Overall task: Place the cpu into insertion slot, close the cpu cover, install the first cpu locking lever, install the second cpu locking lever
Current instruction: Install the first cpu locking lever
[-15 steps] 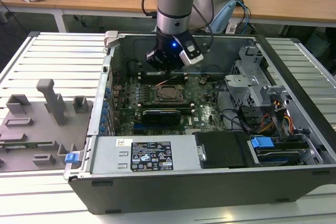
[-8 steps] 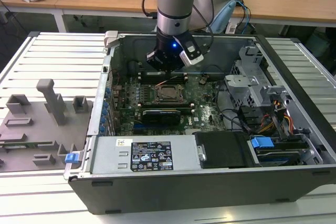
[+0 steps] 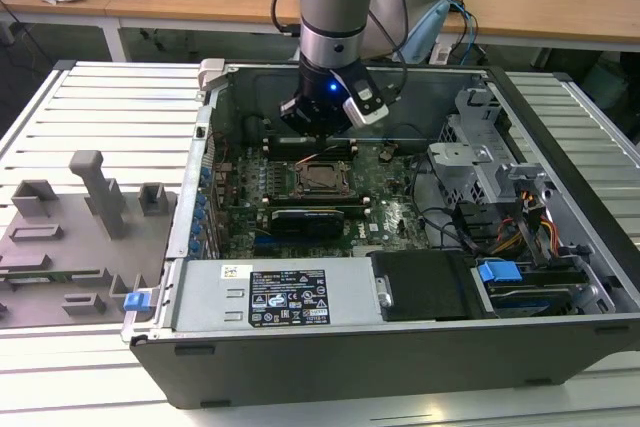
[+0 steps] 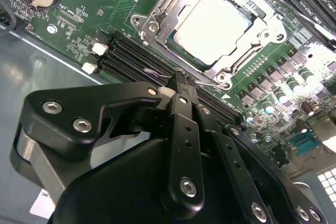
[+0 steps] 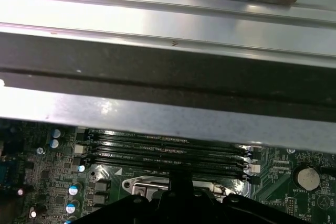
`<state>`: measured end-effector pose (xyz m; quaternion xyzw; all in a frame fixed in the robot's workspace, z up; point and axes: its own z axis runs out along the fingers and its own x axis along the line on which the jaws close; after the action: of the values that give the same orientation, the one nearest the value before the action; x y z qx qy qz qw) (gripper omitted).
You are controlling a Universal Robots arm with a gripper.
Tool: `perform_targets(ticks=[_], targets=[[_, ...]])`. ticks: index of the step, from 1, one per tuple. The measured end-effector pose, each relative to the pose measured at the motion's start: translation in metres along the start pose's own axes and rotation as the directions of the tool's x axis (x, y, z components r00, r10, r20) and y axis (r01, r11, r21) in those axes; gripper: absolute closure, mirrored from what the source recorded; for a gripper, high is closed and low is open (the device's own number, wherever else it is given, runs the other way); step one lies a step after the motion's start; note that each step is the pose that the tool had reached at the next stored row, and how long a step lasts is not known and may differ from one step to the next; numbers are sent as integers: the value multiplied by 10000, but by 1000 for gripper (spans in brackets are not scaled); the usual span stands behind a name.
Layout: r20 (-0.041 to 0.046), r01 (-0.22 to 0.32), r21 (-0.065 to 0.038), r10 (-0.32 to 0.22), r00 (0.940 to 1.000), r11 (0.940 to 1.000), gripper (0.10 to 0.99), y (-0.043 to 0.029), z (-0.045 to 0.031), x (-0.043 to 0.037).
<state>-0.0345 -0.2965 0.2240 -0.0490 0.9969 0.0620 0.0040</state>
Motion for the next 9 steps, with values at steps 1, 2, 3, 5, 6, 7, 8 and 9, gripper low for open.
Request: perform_targets(ticks=[1,2,3,5,6,7,8,9], targets=[[0,-1,1,1,10000,10000,980,0,2,-1],[0,-1,1,1,10000,10000,980,-1,4,-2],[-1,0,1,0,10000,10000,980,-1,6,-5],[-1,-2,2,2,10000,10000,980,-2,9,-8],[-1,-1,2,1,10000,10000,980,-2,10,-8],[0,1,0,-1,10000,10000,980,-3,13,-12],[-1,1,1,-1,10000,10000,980,-3,14,-15],[-1,-1,1,1,10000,10000,980,-3,16,-18]])
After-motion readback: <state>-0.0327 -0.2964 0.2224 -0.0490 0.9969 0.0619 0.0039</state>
